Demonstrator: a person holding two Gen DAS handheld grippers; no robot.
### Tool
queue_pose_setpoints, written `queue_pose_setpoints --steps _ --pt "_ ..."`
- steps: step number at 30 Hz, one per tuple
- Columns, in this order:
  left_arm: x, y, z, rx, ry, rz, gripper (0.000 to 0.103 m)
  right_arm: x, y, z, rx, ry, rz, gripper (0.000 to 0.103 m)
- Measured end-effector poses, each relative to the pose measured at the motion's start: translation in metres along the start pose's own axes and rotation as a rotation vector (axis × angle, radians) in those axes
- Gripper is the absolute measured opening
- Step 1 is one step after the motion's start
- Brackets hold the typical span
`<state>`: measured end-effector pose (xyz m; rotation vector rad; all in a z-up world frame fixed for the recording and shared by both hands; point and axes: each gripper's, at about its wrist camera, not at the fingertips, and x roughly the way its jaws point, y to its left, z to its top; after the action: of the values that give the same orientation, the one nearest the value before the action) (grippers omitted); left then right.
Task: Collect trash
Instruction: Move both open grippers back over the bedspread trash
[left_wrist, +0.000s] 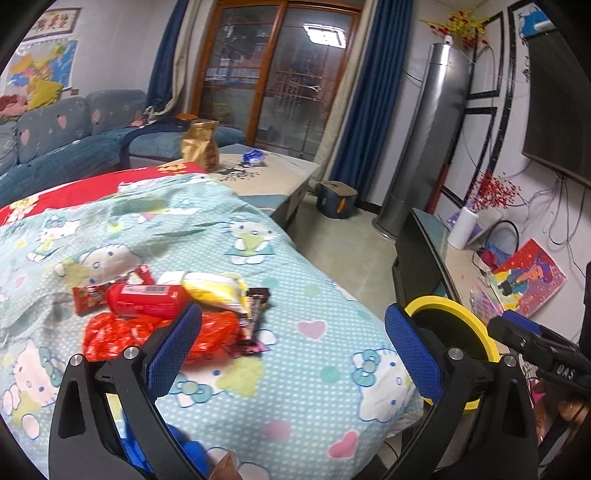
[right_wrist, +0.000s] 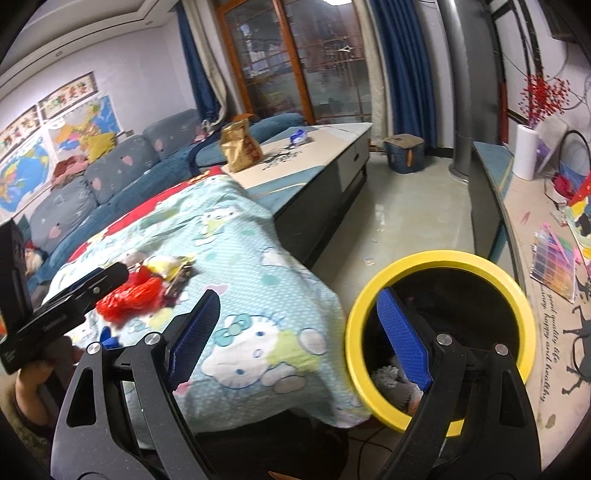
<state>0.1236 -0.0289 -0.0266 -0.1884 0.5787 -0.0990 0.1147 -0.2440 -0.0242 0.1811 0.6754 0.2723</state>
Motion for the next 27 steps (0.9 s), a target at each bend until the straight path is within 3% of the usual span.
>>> queue_pose_setpoints --steps 17,27 --pt "-0.017 0.054 0.002 -0.08 -0.021 0.106 0.096 0.018 0.063 -0.013 -0.078 0.054 0.113 0.079" --pt "-0.019 0.097 -0.01 -0.153 0.025 0.162 0.096 0.048 0.093 -0.016 -0.115 0.108 0.167 0.079"
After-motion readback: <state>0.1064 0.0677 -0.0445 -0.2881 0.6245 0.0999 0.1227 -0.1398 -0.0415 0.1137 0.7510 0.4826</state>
